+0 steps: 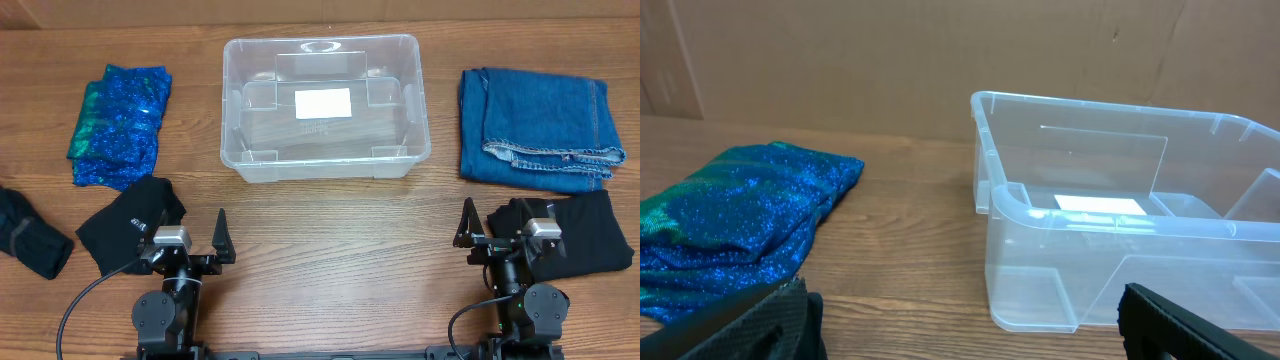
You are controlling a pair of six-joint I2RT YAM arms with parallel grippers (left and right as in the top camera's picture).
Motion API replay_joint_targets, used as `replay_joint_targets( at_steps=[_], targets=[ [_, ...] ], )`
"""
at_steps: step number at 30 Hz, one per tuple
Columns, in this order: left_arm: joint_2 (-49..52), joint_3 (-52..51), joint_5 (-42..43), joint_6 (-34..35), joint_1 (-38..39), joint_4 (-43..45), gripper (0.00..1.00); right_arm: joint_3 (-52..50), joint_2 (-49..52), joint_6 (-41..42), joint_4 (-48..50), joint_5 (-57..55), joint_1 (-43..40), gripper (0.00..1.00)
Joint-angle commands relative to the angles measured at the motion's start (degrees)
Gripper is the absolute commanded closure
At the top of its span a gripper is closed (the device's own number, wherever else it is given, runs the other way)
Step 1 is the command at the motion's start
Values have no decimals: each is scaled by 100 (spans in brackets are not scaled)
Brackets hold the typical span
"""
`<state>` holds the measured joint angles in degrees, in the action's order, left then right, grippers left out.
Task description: Pack container
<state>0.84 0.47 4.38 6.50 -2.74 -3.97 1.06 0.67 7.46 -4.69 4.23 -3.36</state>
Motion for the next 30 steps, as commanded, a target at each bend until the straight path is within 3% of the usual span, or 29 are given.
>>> replay_joint_targets(
  at_steps=[1,9,12,17,23,30],
  targets=[
    [-48,-20,-35,37,-35,-11,0,-59,-44,-39,28,-26,-15,0],
    [-48,-20,-48,39,-35,20,0,-59,-44,-39,28,-28,-15,0],
    [-48,-15,313,356,-28,87,0,-59,-44,-39,28,-26,-15,0],
    [361,1008,516,579,-31,-507,0,-59,-44,-39,28,-28,-15,0],
    [2653,3414,398,404,-35,-1637,0,-59,-44,-39,28,-26,-15,0],
    [6242,6929,-802,44,-286,-4345,0,-59,-44,-39,28,-26,-15,0]
  ],
)
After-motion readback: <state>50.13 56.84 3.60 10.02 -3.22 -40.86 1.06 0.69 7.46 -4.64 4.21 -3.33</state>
